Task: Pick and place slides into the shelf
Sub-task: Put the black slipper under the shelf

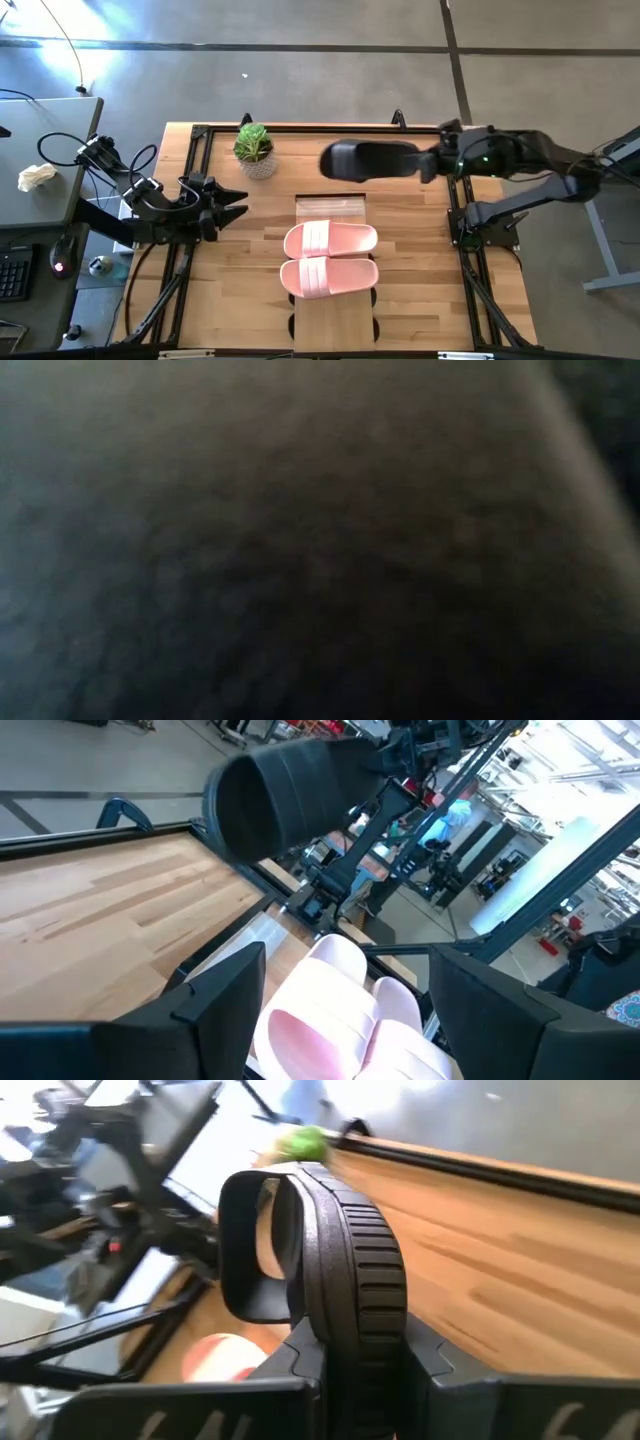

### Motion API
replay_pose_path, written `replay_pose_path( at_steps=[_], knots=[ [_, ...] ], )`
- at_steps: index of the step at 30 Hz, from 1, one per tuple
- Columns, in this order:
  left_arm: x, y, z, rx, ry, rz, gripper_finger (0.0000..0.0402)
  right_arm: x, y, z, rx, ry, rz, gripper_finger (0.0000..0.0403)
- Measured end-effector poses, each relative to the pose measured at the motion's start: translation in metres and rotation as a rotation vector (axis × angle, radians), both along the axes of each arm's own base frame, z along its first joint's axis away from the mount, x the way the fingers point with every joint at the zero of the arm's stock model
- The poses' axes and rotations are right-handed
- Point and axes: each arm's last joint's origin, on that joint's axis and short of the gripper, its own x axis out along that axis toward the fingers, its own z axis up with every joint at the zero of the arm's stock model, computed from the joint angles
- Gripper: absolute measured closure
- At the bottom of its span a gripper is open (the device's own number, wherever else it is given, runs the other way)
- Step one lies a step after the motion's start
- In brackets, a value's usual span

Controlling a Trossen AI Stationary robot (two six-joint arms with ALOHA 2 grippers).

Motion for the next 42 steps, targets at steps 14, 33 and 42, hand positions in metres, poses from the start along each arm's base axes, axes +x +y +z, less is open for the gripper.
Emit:
replay_pose_path(
  at_steps=[14,33,42],
  knots=[
    [0.0,0.0,0.0,0.0,0.0,-0.001,0.014,-0.081,-0.005,-0.021,0.069,0.261,-0.257,0.0366],
    [0.0,0.0,-0.003,0.011,0.028,-0.002,0.014,-0.068,0.008,-0.074,0.514,0.487,-0.204,0.0366],
    [-0.002,-0.001,-0.054,-0.04,0.439,0.052,0.0141,-0.053,0.013,-0.107,0.624,0.559,-0.192,0.0366]
  ],
)
